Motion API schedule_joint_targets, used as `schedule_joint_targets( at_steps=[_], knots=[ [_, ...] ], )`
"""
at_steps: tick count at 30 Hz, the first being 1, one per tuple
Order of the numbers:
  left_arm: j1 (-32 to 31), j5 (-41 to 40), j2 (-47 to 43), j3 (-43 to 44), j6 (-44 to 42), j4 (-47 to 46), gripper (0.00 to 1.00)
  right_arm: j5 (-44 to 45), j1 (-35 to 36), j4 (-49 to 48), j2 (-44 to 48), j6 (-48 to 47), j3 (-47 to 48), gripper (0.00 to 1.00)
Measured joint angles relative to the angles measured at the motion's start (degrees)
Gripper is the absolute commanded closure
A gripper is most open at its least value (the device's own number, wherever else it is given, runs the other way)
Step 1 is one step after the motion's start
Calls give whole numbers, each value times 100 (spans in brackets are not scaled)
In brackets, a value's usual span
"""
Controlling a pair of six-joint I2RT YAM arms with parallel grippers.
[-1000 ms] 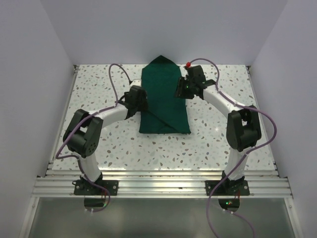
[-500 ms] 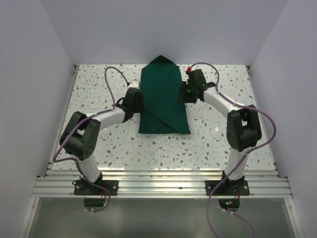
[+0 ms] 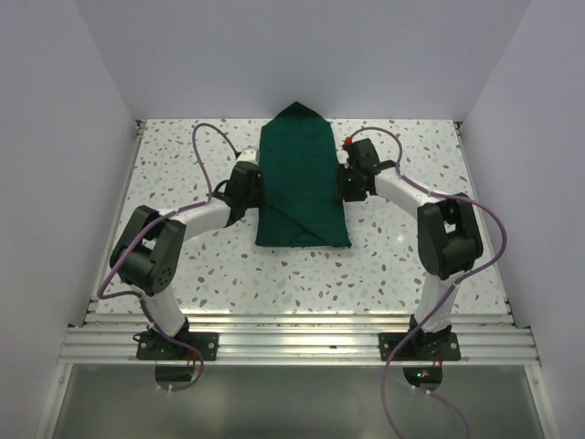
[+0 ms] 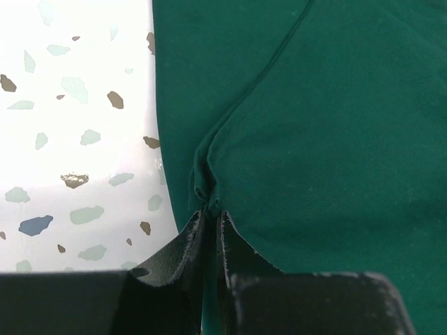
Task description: Prepare the surgical pack
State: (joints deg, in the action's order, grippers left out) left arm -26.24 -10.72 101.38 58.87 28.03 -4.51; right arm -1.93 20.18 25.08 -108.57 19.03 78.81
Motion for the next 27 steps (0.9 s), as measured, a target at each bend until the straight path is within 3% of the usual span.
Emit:
schedule_joint_targets(
  at_steps=[5, 11, 17, 27],
  knots=[
    [37, 96, 0, -61, 0, -125, 100, -79, 0, -164, -2, -2, -173, 67],
    [70, 179, 2, -164, 4, -326, 100, -166, -2, -396, 0, 9, -382, 89],
    [90, 280, -142, -481, 39, -649, 100, -212, -15, -693, 160, 101, -684, 99],
    [-129, 520, -1132, -1628, 199, -798, 100, -205, 264, -1016, 1333, 376, -2155, 100]
  ],
)
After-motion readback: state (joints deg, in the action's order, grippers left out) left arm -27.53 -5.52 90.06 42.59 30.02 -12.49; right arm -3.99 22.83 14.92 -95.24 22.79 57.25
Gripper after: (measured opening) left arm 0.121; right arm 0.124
